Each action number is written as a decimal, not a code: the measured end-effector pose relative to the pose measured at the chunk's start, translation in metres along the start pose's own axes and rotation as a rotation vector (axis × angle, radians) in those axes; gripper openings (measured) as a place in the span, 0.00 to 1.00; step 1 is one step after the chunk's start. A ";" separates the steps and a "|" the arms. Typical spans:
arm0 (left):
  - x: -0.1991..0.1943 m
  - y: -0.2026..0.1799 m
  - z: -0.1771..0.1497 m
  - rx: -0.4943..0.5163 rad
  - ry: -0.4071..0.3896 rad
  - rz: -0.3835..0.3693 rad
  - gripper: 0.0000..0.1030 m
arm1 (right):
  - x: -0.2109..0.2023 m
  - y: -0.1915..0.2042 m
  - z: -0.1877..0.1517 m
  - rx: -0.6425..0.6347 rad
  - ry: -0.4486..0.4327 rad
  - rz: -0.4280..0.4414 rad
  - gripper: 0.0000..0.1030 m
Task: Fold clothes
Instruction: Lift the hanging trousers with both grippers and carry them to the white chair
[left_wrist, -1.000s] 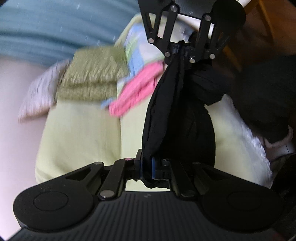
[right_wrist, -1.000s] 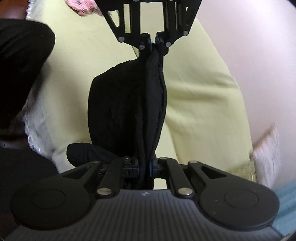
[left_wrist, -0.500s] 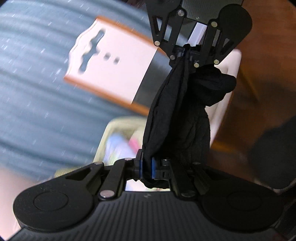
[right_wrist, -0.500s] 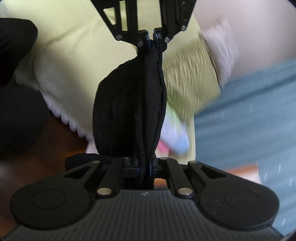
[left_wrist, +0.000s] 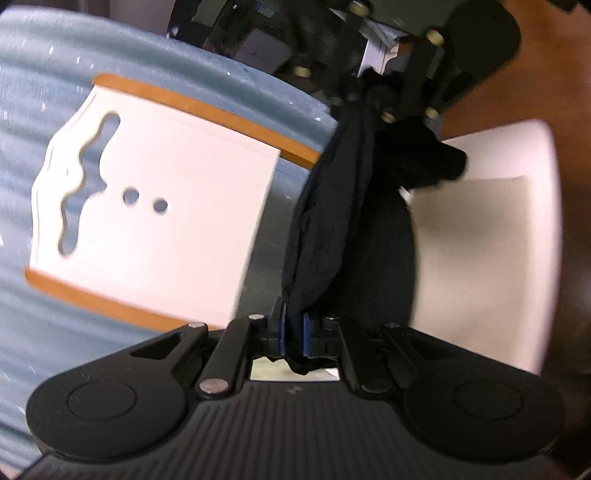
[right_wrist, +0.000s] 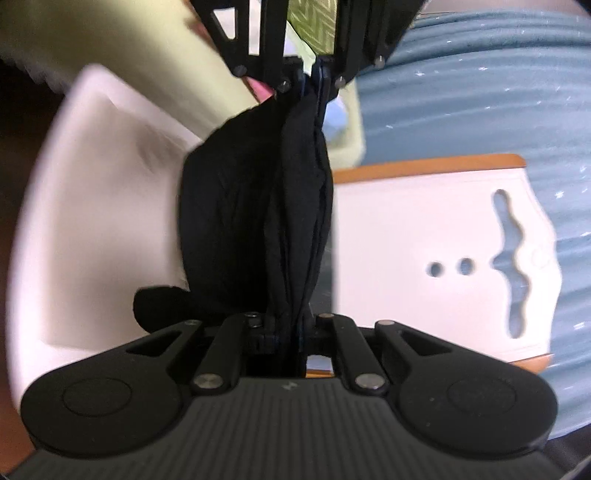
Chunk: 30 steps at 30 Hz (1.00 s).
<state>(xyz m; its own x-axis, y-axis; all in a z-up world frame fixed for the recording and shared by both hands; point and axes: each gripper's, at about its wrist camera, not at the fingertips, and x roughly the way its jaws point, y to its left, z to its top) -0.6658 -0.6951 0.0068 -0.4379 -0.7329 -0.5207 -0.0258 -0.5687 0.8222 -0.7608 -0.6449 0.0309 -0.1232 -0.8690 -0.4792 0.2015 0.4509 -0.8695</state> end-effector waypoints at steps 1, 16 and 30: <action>0.008 -0.007 -0.001 0.025 -0.004 0.015 0.07 | 0.007 0.005 -0.003 -0.020 0.004 -0.026 0.06; 0.072 -0.172 -0.045 0.090 0.024 -0.081 0.07 | 0.039 0.155 -0.009 0.032 -0.037 0.021 0.10; 0.072 -0.136 -0.044 0.045 -0.021 -0.048 0.07 | 0.052 0.174 -0.022 0.104 0.055 -0.094 0.06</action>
<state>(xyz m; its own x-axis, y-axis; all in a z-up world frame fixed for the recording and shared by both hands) -0.6542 -0.6874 -0.1527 -0.4541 -0.6970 -0.5549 -0.0874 -0.5849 0.8064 -0.7532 -0.6073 -0.1479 -0.1983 -0.8926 -0.4049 0.2863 0.3424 -0.8949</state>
